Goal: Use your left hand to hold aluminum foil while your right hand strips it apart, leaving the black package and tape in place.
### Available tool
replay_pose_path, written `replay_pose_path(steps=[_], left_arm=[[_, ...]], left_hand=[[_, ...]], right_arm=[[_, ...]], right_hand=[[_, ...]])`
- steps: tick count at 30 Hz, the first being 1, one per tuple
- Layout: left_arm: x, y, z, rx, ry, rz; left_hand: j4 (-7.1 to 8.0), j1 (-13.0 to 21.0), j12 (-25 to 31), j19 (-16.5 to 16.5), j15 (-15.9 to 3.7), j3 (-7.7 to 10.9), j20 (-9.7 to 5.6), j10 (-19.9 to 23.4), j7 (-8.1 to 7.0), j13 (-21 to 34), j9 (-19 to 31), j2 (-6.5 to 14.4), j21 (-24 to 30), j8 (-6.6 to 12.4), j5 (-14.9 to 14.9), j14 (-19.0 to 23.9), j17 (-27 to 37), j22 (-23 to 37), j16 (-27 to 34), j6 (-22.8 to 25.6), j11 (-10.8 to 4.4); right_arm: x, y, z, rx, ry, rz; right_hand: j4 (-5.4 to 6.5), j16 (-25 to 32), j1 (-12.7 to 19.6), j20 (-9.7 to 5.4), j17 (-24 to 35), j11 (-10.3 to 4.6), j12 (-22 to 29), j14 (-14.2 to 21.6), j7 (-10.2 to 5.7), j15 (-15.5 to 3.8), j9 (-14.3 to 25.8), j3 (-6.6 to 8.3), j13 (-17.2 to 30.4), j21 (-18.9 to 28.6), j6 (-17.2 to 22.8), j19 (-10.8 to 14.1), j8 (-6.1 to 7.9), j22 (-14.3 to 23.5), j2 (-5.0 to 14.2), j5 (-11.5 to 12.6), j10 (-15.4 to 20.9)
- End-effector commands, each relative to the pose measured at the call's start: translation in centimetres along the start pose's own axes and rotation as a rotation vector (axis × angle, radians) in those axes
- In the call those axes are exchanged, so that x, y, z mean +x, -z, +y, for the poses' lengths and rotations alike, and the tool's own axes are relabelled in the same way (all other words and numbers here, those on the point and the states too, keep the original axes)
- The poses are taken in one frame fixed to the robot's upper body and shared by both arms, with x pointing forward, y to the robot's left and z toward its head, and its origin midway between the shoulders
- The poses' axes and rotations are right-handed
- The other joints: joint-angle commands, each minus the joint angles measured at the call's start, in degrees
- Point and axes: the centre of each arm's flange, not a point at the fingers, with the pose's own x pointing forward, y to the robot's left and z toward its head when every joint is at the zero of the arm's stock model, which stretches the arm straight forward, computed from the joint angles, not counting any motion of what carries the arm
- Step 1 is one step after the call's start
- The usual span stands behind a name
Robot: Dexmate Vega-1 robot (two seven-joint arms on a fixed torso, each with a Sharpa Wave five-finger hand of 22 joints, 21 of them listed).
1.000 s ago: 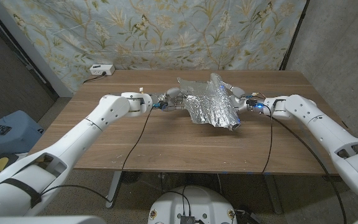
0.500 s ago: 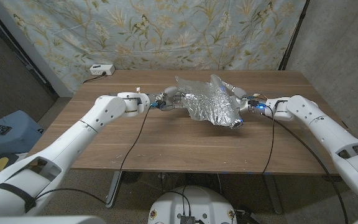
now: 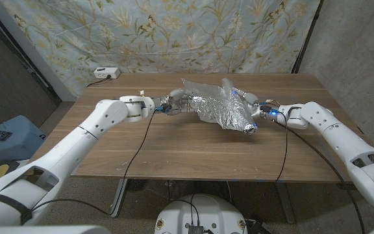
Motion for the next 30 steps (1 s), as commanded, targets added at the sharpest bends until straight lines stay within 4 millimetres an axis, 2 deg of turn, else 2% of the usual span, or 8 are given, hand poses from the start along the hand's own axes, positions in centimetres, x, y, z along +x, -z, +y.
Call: replay_pose_path(steps=[1, 17, 30], left_arm=[[-0.5, -0.7, 0.2, 0.008, -0.005, -0.002], [-1.1, -2.2, 0.7, 0.022, 0.002, -0.007], [-1.8, -2.4, 1.4, 0.040, -0.007, 0.007]], left_hand=[[0.12, 0.0, -0.1, -0.4, 0.01, 0.51, 0.01, 0.8, 0.36, 0.3, 0.3, 0.2, 0.4, 0.24, -0.2, 0.2, 0.2, 0.1, 0.0, 0.2, -0.57], [0.14, 0.0, -0.2, -0.5, 0.26, 0.56, 0.03, 0.9, 0.33, 0.3, 0.3, 0.2, 0.7, 0.16, -0.3, 0.3, 0.3, 0.1, 0.0, 0.3, -0.54], [0.13, 0.0, -0.2, -0.7, 0.28, 0.63, 0.09, 0.8, 0.41, 0.5, 0.4, 0.3, 1.0, 0.06, -0.4, 0.2, 0.4, 0.1, 0.0, 0.2, -0.44]], right_arm=[[-0.1, 0.2, -0.5, 0.033, -0.022, -0.048], [0.5, 0.2, -0.9, 0.086, -0.051, -0.100], [0.7, 0.4, -0.8, 0.103, -0.087, -0.137]], right_hand=[[-0.38, 0.2, 1.0, -0.53, 0.2, -0.08, 0.3, 0.1, 3.24, -0.55, 0.0, 0.22, 0.2, 0.2, 0.9, 0.4, 0.38, 0.1, 0.29, 0.4, 0.6], [-0.72, 0.3, 1.4, -0.82, 0.4, -0.12, 0.5, 0.8, 3.29, -1.11, 0.0, 0.30, 0.4, 0.1, 1.4, 0.9, 0.51, 0.2, 0.51, 0.1, 0.8], [-0.80, 0.0, 1.3, -0.83, 0.5, -0.08, 0.5, 0.8, 3.30, -0.95, 0.0, 0.10, 0.6, 0.0, 1.5, 1.0, 0.46, 0.2, 0.36, -0.2, 0.7]])
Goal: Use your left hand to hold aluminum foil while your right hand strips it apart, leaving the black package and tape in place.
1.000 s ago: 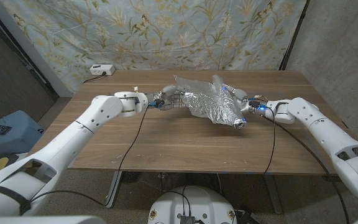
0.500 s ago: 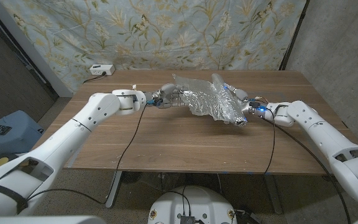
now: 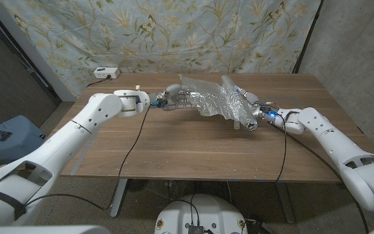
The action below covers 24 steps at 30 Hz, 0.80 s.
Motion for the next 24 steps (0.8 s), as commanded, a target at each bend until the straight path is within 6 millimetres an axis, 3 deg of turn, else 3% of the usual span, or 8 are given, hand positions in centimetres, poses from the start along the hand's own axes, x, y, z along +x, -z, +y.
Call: replay_pose_path(steps=[1, 9, 24], left_arm=[[-0.7, -0.4, 0.6, 0.019, -0.005, 0.007], [-1.2, -0.7, 1.0, 0.035, -0.005, 0.011], [-1.7, -0.9, 1.7, 0.050, -0.016, 0.032]], left_hand=[[-0.12, 0.0, -0.2, -0.1, 0.27, 0.40, 0.13, 0.7, 0.26, 0.2, 0.1, 0.3, 0.6, 0.21, -0.4, 0.2, 0.2, 0.1, 0.0, 0.1, -0.59], [-0.11, 0.0, -0.2, -0.1, 0.20, 0.44, 0.11, 0.8, 0.29, 0.2, 0.2, 0.3, 0.7, 0.21, -0.4, 0.1, 0.2, 0.1, -0.1, 0.1, -0.68], [-0.14, 0.0, -0.3, -0.2, 0.30, 0.48, 0.09, 0.8, 0.26, 0.2, 0.2, 0.2, 1.0, 0.15, -0.5, 0.3, 0.3, 0.1, -0.1, 0.2, -0.54]], right_arm=[[0.3, 0.2, 0.0, 0.021, -0.035, -0.038], [0.5, 0.3, 0.1, 0.025, -0.063, -0.064], [0.5, 0.7, -0.3, 0.022, -0.072, -0.075]], right_hand=[[-0.25, 0.0, 0.6, -0.17, 0.3, 0.18, 0.3, 0.6, 3.39, -0.08, 0.0, 0.13, 0.1, 0.0, 0.4, 0.4, 0.31, 0.2, -0.25, -0.2, 0.4], [-0.27, -0.3, 0.2, 0.00, 0.3, 0.25, 0.3, 0.4, 3.38, 0.09, 0.0, -0.25, 0.3, -0.2, 0.3, 0.3, 0.21, 0.2, -0.69, -0.4, 0.1], [0.19, -1.2, -2.0, 1.12, 0.4, 0.85, -0.2, -0.3, 3.33, 1.01, 0.0, -2.59, 0.8, -1.0, -0.8, -0.1, -0.24, 0.2, -3.42, -0.2, -1.4]])
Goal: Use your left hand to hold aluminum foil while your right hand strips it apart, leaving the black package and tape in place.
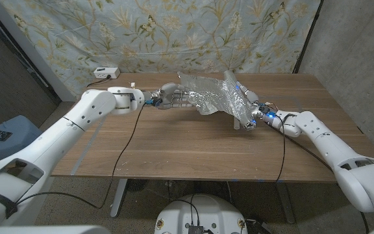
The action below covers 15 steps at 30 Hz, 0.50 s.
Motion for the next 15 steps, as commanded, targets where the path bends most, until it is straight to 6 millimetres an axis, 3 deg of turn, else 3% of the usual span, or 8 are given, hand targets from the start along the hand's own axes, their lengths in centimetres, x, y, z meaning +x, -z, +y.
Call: replay_pose_path(steps=[1, 15], left_arm=[[-0.42, -0.12, 0.55, 0.012, -0.004, 0.016], [-0.81, -0.26, 0.70, 0.007, 0.001, 0.022]], left_hand=[[-0.15, 0.0, 0.0, -0.2, 0.35, 0.51, 0.09, 0.8, 0.32, 0.1, 0.1, 0.2, 0.6, 0.29, -0.1, 0.3, 0.2, 0.1, -0.1, 0.3, -0.60], [-0.18, 0.0, -0.1, -0.3, 0.12, 0.53, 0.08, 1.0, 0.24, 0.2, 0.2, 0.2, 0.9, 0.25, -0.1, 0.4, 0.3, 0.1, -0.1, 0.3, -0.63]], right_arm=[[0.11, 0.38, -0.28, 0.002, -0.005, -0.008], [-0.88, 0.45, -0.78, 0.024, 0.031, -0.002]], right_hand=[[0.14, -0.2, -0.2, 0.39, 0.3, 0.10, -0.2, 0.1, 3.32, 0.49, 0.0, -0.68, 0.4, -0.2, -0.5, 0.1, -0.27, 0.1, -0.57, 0.1, -0.4], [0.48, -0.4, -1.0, 0.61, 0.6, 0.75, -0.5, -0.1, 3.38, 0.86, -0.1, -1.67, 0.7, -0.7, -1.5, 0.1, -0.53, 0.1, -1.10, 0.9, -1.2]])
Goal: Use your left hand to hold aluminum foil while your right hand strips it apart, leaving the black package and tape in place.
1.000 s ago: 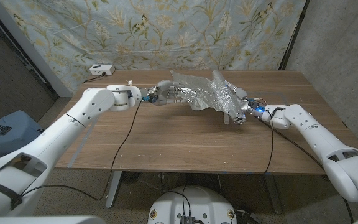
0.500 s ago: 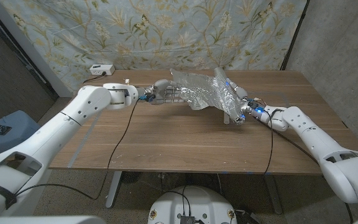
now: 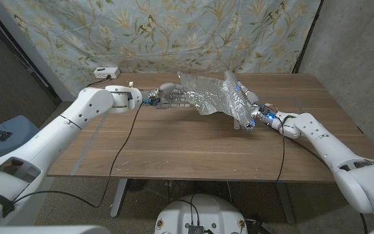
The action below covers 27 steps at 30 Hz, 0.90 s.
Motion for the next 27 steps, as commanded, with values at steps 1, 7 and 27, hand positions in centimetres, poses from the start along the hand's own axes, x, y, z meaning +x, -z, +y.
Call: replay_pose_path(steps=[1, 7, 27], left_arm=[[-0.4, -0.2, 0.2, -0.001, 0.002, 0.005], [-0.9, -0.2, 0.3, 0.002, 0.000, 0.014], [-1.7, -0.3, 0.3, 0.006, -0.019, 0.020]], left_hand=[[0.05, 0.0, -0.1, -0.3, 0.01, 0.31, 0.09, 1.0, 0.36, 0.2, 0.3, 0.2, 0.5, 0.39, -0.1, 0.3, 0.3, 0.2, -0.1, 0.3, -0.61], [0.00, 0.0, -0.1, -0.3, 0.02, 0.33, 0.05, 0.8, 0.46, 0.3, 0.2, 0.2, 0.6, 0.35, -0.1, 0.4, 0.4, 0.2, 0.0, 0.4, -0.65], [0.09, -0.3, -0.3, -0.4, 0.28, 0.34, 0.10, 0.8, 0.42, 0.3, 0.2, -0.1, 1.0, 0.26, -0.1, 0.3, 0.2, 0.2, -0.3, 0.7, -0.64]], right_arm=[[-0.6, -0.1, -0.3, 0.011, 0.024, 0.003], [-0.9, -0.4, -0.4, 0.005, 0.031, 0.008], [-1.8, -1.1, -0.6, -0.014, 0.035, 0.015]], right_hand=[[-0.14, -0.2, -0.2, 0.13, 0.2, 0.17, -0.1, 0.2, 3.39, 0.59, -0.1, -0.43, 0.2, -0.1, -0.2, 0.2, -0.03, 0.2, -0.27, 0.4, 0.0], [-0.04, -0.2, -0.3, 0.15, 0.3, 0.08, 0.0, 0.0, 3.39, 0.43, -0.1, -0.52, 0.3, -0.2, -0.3, 0.2, 0.00, 0.2, -0.05, 0.7, 0.0], [-0.03, -0.3, 0.1, 0.20, 0.9, 0.02, -0.1, -0.1, 3.39, 0.24, -0.1, -0.71, 0.6, -0.6, -0.5, 0.3, 0.08, 0.2, 0.60, 1.4, -0.2]])
